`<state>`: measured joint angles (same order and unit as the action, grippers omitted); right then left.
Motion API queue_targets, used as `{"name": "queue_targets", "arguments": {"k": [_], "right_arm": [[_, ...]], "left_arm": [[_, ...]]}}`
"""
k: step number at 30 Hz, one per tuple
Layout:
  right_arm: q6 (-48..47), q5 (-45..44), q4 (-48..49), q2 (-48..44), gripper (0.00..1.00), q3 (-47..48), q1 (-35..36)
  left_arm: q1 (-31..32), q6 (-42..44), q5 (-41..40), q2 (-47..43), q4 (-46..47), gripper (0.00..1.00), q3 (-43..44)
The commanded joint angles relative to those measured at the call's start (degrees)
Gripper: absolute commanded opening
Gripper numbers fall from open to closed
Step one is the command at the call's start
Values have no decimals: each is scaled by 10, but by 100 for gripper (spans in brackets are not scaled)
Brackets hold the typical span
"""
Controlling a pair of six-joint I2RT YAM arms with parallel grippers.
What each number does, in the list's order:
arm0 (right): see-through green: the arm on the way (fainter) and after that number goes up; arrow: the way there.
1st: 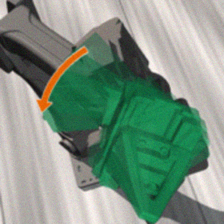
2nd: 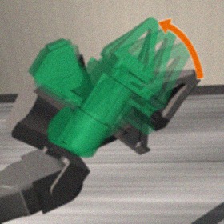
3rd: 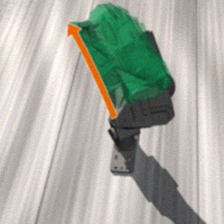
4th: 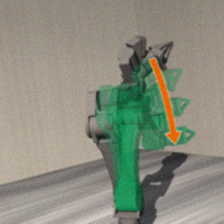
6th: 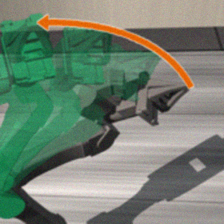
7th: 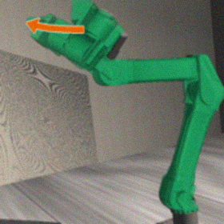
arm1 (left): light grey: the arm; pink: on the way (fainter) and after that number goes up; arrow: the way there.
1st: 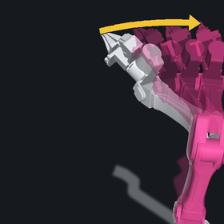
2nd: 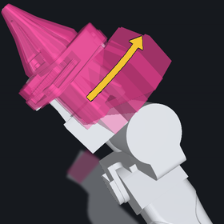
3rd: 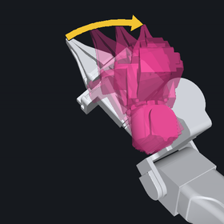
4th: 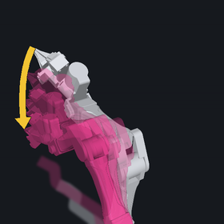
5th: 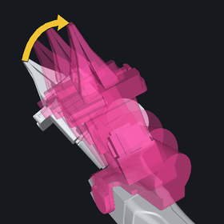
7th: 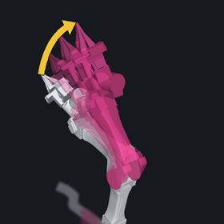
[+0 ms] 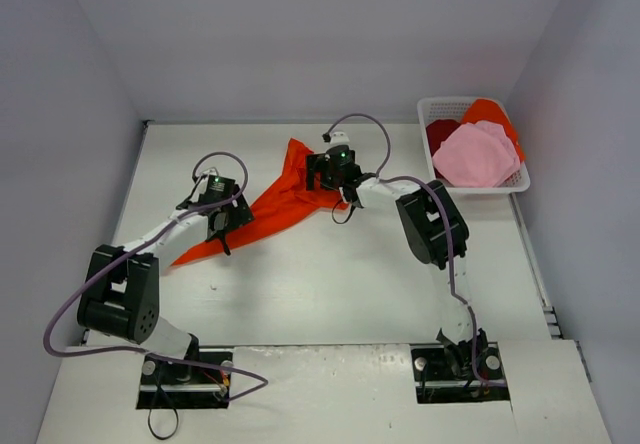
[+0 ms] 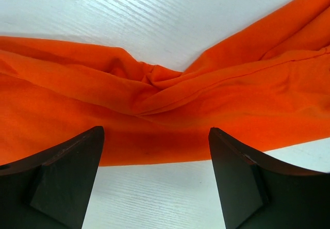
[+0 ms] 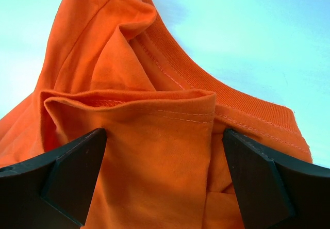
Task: Fold and stack the t-shirts
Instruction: Fold the tshirt
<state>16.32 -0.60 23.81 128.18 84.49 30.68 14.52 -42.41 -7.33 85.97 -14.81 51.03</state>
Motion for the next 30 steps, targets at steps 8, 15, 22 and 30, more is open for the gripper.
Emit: {"name": "queue_targets", "arguments": {"k": [8, 15, 22, 30], "right_arm": [[-9, 11, -16, -21, 93, -2, -3], [-8, 11, -11, -37, 92, -27, 0], [-18, -12, -6, -68, 93, -60, -2], [-16, -8, -6, -68, 93, -57, -2]], "left_arm": [[-12, 33, -105, -55, -92, 77, 40], [-77, 44, -76, -46, -75, 77, 28], [-97, 40, -52, -8, -58, 77, 14], [-98, 30, -39, 2, -55, 77, -12]]}}
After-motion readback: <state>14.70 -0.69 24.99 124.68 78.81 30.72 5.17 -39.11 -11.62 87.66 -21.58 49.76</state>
